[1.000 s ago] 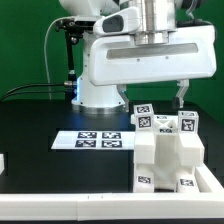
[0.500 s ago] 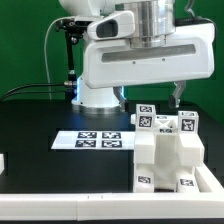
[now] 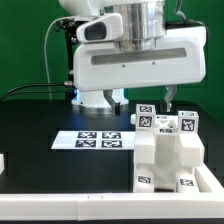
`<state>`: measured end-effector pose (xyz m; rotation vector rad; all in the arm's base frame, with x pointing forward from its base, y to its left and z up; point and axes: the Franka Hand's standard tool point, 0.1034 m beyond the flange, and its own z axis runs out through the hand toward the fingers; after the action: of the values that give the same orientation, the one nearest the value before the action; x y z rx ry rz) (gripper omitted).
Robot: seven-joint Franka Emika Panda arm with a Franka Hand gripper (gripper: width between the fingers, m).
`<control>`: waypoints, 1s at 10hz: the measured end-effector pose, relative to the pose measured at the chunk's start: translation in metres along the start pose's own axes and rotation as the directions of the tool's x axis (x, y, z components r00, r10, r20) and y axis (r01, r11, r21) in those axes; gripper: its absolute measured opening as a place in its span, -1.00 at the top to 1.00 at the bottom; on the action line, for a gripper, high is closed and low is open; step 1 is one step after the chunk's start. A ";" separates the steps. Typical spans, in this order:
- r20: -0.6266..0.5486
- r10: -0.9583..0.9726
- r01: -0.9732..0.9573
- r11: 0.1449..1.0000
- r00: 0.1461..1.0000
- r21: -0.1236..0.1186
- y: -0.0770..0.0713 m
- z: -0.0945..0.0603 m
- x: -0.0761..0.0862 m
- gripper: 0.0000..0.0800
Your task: Assemble chair
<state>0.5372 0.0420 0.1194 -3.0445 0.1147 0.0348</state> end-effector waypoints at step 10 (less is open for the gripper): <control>0.002 0.578 -0.578 0.816 0.816 0.003 -0.003 0.000 0.000 0.29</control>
Offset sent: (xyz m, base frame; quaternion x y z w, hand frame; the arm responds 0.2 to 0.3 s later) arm 0.0000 0.0000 0.0000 0.0000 0.0000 0.1938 0.9810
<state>0.5375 0.0454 0.1193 -2.8732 1.0347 0.0786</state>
